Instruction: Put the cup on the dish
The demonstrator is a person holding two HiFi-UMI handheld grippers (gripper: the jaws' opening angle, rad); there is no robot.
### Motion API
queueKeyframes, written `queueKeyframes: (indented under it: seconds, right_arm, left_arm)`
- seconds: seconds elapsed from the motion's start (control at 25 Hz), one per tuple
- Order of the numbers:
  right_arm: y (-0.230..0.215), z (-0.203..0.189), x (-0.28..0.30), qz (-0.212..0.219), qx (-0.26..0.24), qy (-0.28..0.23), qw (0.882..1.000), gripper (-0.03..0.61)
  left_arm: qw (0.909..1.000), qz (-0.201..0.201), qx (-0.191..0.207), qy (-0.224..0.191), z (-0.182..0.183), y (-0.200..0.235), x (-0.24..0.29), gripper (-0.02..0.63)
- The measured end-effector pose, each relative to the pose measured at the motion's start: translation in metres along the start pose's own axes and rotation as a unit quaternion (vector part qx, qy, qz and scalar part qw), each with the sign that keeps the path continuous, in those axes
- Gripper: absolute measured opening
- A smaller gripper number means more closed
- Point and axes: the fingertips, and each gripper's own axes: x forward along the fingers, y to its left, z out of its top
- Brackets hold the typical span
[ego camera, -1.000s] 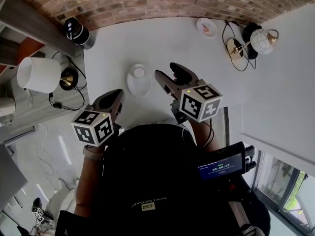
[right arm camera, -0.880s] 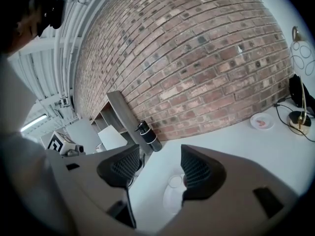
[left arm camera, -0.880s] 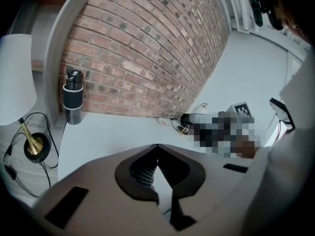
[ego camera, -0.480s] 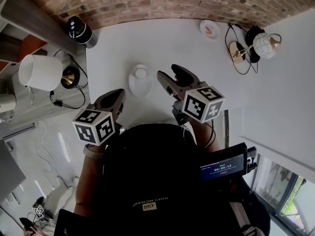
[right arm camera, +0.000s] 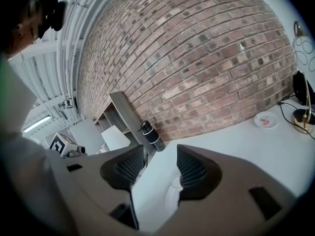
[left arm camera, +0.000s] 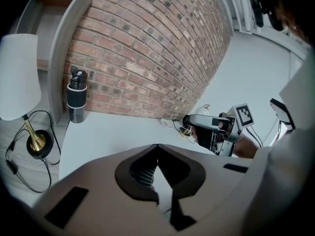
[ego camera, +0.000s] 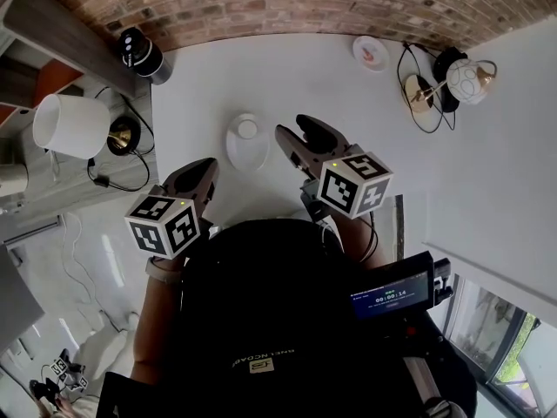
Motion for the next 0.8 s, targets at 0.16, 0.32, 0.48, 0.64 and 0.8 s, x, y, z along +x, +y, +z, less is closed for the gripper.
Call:
queueKeyframes:
  seconds: [0.16,0.32,0.48,0.64,0.8]
  right_arm:
    - [-0.002,-0.004,-0.003,-0.003,0.003,0.001,1.0,0.215]
    - [-0.005,-0.007,-0.007,-0.006,0.011,-0.002,1.0,0.215]
    - [-0.004,-0.011,-0.01,-0.005,0.013,0.001,1.0,0.213]
    - [-0.003,-0.014,-0.01,-0.005,0.015,0.003,1.0,0.215]
    - [-0.002,-0.015,-0.01,-0.005,0.019,0.002,1.0,0.215]
  left_arm:
    - [1.0,0.0,-0.001,0.003,-0.005,-0.001,0.0,0.006]
    - [1.0,-0.001,-0.001,0.006,-0.01,-0.005,0.001,0.006]
    - [1.0,0.0,-0.002,0.008,-0.013,-0.007,0.0,0.006]
    - [0.9999,0.0,-0.003,0.011,-0.016,-0.008,-0.001,0.006]
    - [0.9999,0.001,-0.005,0.011,-0.018,-0.006,-0.003,0.006]
